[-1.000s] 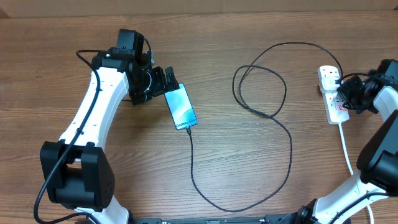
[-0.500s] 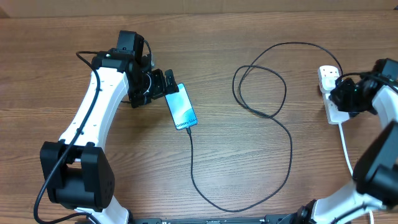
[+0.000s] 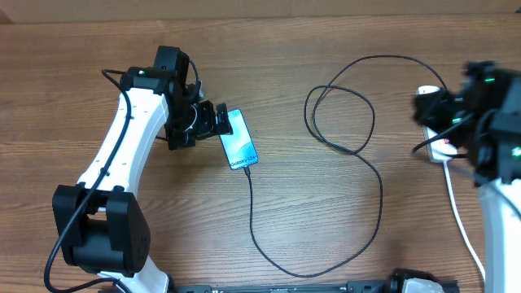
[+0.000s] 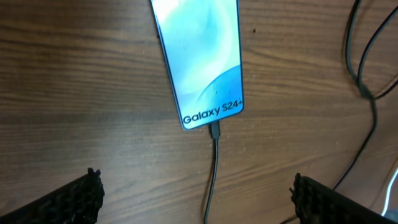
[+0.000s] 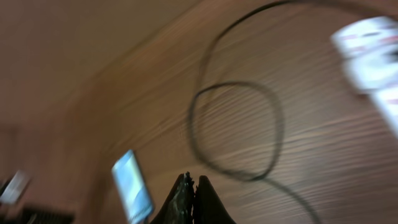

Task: Plug charger to phone and switch on socket

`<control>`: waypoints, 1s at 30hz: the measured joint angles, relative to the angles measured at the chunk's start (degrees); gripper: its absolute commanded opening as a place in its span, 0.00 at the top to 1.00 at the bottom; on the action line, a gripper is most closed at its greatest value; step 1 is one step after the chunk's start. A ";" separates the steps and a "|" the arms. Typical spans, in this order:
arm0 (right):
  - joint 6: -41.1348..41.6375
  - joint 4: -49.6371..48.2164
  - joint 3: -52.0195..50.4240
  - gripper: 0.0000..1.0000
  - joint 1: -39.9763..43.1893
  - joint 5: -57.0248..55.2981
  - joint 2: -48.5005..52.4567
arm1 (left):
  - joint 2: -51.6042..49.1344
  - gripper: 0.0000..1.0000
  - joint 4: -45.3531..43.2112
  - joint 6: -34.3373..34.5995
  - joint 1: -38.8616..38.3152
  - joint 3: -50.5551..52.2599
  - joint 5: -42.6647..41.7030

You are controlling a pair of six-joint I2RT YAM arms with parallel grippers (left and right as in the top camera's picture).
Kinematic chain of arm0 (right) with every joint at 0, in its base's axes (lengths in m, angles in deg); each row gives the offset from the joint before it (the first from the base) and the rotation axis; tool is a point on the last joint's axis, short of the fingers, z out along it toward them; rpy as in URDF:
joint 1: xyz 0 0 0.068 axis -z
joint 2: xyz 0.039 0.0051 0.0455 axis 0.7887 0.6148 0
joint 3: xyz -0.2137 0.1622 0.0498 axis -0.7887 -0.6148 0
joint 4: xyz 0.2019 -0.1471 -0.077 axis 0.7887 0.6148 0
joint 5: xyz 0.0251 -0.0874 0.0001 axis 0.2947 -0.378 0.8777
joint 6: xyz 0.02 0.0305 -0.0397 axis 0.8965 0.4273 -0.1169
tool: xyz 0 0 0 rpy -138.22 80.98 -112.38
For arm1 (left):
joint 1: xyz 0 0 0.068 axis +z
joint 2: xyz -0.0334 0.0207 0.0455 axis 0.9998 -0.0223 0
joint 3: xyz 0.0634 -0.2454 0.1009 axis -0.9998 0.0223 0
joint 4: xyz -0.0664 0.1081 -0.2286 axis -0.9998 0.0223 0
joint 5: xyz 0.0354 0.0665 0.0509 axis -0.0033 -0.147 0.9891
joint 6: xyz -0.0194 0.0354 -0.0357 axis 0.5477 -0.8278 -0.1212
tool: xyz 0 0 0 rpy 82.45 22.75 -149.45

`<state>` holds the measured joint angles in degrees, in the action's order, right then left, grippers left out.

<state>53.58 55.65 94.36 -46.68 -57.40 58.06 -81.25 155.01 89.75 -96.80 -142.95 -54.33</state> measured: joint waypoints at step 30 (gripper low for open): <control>9.14 -6.73 -26.45 0.00 -35.95 -8.90 -7.02 | 44.92 0.04 0.81 -9.46 -0.11 24.68 -4.92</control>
<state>62.72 48.92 67.91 -82.63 -66.30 51.04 -36.33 155.82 80.29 -96.91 -118.27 -59.25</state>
